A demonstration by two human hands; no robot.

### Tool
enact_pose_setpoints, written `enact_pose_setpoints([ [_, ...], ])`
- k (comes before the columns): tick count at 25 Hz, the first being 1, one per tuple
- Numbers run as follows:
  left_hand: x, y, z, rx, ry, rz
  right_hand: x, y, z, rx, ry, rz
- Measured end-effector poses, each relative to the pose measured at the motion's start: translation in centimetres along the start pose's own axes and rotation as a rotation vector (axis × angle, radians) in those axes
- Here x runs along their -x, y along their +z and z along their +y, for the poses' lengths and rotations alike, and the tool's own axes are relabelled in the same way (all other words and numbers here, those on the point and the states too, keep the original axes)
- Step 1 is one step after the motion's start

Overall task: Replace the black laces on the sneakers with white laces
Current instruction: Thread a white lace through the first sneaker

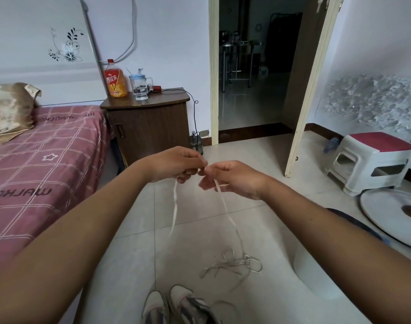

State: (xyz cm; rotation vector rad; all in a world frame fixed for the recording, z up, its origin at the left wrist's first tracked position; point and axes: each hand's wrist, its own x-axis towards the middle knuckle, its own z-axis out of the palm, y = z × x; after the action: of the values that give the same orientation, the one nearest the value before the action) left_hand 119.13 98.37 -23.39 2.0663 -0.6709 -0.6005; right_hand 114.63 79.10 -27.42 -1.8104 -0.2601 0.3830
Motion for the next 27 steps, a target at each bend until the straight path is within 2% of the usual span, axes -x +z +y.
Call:
enact_pose_setpoints([
  [5,1.5,-0.7,-0.9,-0.029,-0.017,0.074,-0.3,0.1,0.7,-0.150,-0.025,0.033],
  [7,2.1,-1.3,-1.5,-0.006,-0.017,0.053,-0.1,-0.5,0.5,-0.173,-0.031,0.025],
  [9,2.4,-1.9,-2.4,0.116,-0.002,0.025,0.4,-1.1,0.4,-0.163,-0.020,0.003],
  [11,3.0,-3.1,-3.7,0.269,-0.016,0.074,1.3,-2.2,0.8,-0.171,0.001,-0.005],
  [14,4.5,-5.5,-6.2,0.400,-0.137,0.226,3.1,-4.7,2.0,-0.320,0.002,0.036],
  [17,5.4,-7.0,-8.4,0.268,-0.349,0.366,4.2,-7.2,3.3,-0.408,0.014,0.133],
  [19,5.5,-7.4,-9.3,0.178,-0.446,0.402,4.2,-8.3,3.8,-0.395,0.029,0.173],
  [21,5.7,-7.8,-9.9,0.186,-0.455,0.404,4.2,-9.2,3.9,-0.366,0.051,0.179],
  [24,7.4,-8.9,-11.4,0.319,-0.408,0.423,5.0,-11.1,4.6,-0.375,0.083,0.183],
  [27,9.6,-9.4,-13.9,0.358,-0.390,0.470,6.4,-13.0,6.1,-0.437,0.116,0.254],
])
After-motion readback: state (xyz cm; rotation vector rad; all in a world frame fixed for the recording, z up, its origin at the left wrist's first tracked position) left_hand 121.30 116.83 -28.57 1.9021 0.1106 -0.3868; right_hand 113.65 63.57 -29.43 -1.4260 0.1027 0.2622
